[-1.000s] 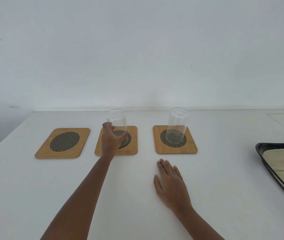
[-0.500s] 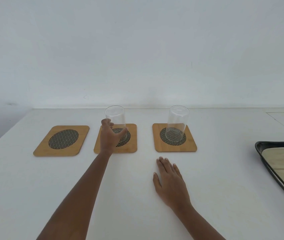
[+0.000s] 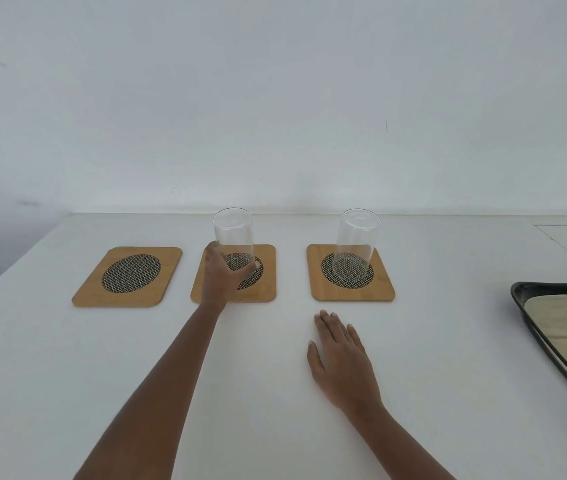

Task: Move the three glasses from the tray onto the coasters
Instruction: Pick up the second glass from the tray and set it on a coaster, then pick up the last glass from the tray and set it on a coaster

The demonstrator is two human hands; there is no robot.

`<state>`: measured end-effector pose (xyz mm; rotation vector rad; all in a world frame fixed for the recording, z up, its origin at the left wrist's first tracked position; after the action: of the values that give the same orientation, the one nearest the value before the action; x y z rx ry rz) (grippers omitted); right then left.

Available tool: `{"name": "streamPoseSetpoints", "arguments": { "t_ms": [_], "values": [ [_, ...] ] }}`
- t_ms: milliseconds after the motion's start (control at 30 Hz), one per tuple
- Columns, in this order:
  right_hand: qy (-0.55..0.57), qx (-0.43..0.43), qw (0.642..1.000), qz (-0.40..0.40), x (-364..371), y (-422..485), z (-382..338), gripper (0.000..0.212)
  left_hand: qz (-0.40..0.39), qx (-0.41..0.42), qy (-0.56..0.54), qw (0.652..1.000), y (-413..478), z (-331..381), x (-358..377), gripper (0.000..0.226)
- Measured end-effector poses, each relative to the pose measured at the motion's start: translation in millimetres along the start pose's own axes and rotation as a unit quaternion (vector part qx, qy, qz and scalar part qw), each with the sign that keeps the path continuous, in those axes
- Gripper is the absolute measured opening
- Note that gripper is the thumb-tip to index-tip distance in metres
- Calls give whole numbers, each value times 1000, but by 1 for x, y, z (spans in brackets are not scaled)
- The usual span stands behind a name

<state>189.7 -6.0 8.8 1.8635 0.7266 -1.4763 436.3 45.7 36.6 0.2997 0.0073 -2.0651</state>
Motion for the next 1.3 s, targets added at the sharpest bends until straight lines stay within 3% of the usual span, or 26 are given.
{"name": "streamPoseSetpoints", "arguments": {
  "t_ms": [233,367,667,1067,1300],
  "values": [
    [-9,-1,1000,-7,1,0,0,52,16,1,129,991,-35,-8,-11,100],
    [-4,1,1000,-6,-1,0,-1,51,50,41,218,974,-69,-2,-13,85],
    [-24,8,1000,-19,-1,-3,0,52,-64,35,407,911,-137,-16,28,70],
    [-40,-28,997,-62,-7,-26,21,55,-128,39,407,904,-193,6,74,66],
    [-98,-10,995,-11,-55,-42,85,57,-157,80,340,924,-213,49,132,68]
  ]
}}
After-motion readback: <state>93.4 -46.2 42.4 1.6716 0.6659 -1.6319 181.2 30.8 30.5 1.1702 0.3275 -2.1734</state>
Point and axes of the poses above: each hand's wrist, its own y-axis towards the middle knuckle, its own x-axis out of the palm, z = x × y, the point moved 10 cm from there along y, towards the middle knuckle, and after that the axes turned 14 degrees about -y, right-handed, at the moved point
